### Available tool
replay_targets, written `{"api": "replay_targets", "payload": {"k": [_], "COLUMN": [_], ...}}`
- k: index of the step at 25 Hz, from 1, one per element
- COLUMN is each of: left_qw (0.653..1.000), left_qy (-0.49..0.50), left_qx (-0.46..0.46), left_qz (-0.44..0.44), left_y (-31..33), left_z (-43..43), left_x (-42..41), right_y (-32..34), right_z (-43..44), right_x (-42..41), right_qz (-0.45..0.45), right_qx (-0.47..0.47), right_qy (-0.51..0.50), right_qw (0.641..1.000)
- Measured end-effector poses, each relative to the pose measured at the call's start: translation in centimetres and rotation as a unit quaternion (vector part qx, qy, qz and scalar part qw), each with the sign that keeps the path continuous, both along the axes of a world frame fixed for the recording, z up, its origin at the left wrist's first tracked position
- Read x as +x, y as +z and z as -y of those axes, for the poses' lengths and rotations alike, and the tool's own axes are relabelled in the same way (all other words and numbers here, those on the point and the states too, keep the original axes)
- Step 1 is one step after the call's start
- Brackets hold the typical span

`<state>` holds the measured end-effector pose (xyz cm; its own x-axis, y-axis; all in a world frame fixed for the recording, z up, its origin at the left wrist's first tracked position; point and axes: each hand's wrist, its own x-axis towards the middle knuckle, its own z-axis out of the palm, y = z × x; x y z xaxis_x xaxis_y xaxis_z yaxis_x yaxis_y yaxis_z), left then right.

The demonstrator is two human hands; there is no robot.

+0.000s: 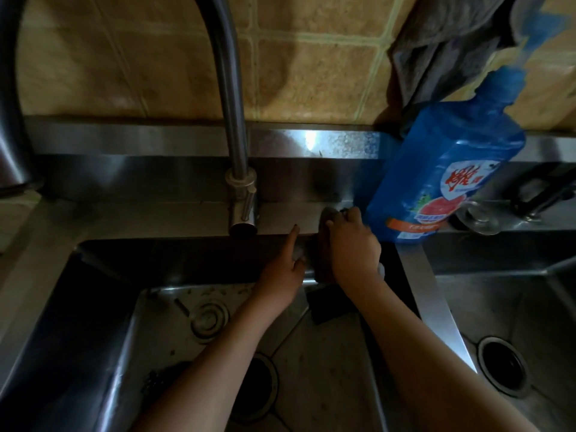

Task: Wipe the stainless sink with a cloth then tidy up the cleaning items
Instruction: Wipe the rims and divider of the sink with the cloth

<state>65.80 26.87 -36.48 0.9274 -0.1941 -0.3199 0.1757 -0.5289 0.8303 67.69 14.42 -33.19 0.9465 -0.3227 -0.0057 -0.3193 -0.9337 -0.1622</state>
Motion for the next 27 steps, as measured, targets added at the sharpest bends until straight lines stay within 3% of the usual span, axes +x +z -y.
{"api": "replay_targets", "payload": {"k": [3,7,10,14,18,22,27], "left_qw": [0.999,1.0,0.999,0.998,0.995,0.993,0.987], "left_qy": [-0.016,0.001,0.038,0.026,0.058,0.073,0.115], "left_qx": [0.038,0.022,-0.002,-0.054,-0.086,-0.093,-0.099], "left_qz": [-0.005,-0.017,-0.014,-0.028,-0.015,0.028,0.041], "left_y": [0.4,0.8,1.0,2.1,4.4,6.7,8.5], "left_z": [-0.2,0.2,0.8,0.6,-0.2,-1.2,-4.7], "left_x": [0.0,-0.3,-0.7,-3.0,-5.5,-8.6,-14.5], "right_y": [0.9,1.6,1.4,1.0,1.3,2.8,4.6], "right_z": [0.3,0.4,0.8,1.7,2.8,2.9,2.2], "right_x": [1.6,2.5,0.8,-2.2,-6.7,-10.2,-13.8], "right_qz": [-0.011,-0.032,-0.001,0.008,0.081,0.141,0.145], "right_qx": [-0.038,-0.036,-0.03,0.102,0.255,0.305,0.367], "right_qy": [0.006,0.0,0.035,0.055,0.044,0.048,0.06], "right_qw": [0.999,0.999,0.999,0.993,0.962,0.941,0.917]}}
